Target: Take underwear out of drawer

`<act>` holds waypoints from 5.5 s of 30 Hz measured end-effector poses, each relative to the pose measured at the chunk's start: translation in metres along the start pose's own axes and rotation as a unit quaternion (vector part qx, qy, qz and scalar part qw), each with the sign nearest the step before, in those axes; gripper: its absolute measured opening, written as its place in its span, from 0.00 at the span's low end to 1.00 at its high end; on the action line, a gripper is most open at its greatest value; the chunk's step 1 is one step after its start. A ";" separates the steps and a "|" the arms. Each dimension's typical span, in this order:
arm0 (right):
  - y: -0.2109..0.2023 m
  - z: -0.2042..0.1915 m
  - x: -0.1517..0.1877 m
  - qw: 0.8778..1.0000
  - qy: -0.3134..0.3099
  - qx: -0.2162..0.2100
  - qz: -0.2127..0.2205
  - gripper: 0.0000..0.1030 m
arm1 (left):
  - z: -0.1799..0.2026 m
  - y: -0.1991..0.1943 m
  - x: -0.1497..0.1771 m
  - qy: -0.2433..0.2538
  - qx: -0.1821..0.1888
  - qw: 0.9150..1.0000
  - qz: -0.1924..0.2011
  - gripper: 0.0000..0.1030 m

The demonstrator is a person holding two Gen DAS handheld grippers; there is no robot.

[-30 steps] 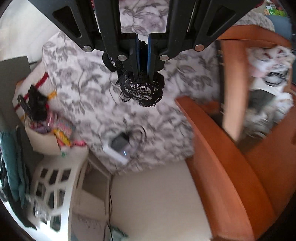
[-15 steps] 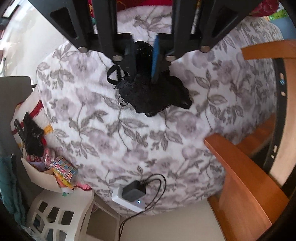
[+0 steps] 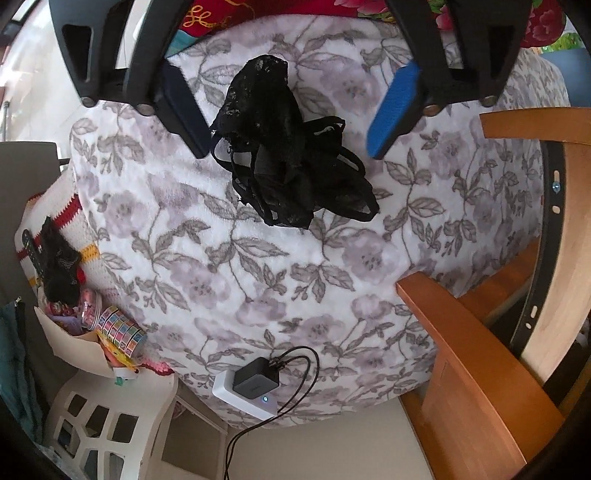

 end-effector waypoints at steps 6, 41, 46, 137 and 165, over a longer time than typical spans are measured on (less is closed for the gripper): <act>-0.007 0.000 -0.003 1.000 -0.004 0.003 0.018 1.00 | 0.000 0.000 0.000 0.000 0.000 1.000 0.000 1.00; -0.209 -0.207 -0.021 0.940 -0.208 -0.150 0.223 1.00 | 0.000 0.000 0.000 -0.001 0.000 1.000 0.000 1.00; -0.172 -0.254 0.000 0.942 -0.253 -0.161 0.154 1.00 | 0.000 0.000 0.000 -0.001 0.000 1.000 0.000 1.00; -0.268 -0.274 -0.048 0.917 -0.270 -0.156 0.249 0.06 | -0.004 0.001 0.000 -0.008 -0.008 1.000 0.000 1.00; -0.269 -0.100 -0.051 0.949 -0.122 -0.091 0.276 0.06 | -0.004 0.001 0.000 -0.008 -0.007 1.000 0.000 1.00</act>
Point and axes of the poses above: each gripper's, at about its wrist camera, not at the fingertips, and y roughly the way its jaws point, z to its right, x to its underside, the point moved 4 cm from there along y, roughly the way its jaws point, and after that the axes turned 9 degrees about -x, right-handed, at the moved point
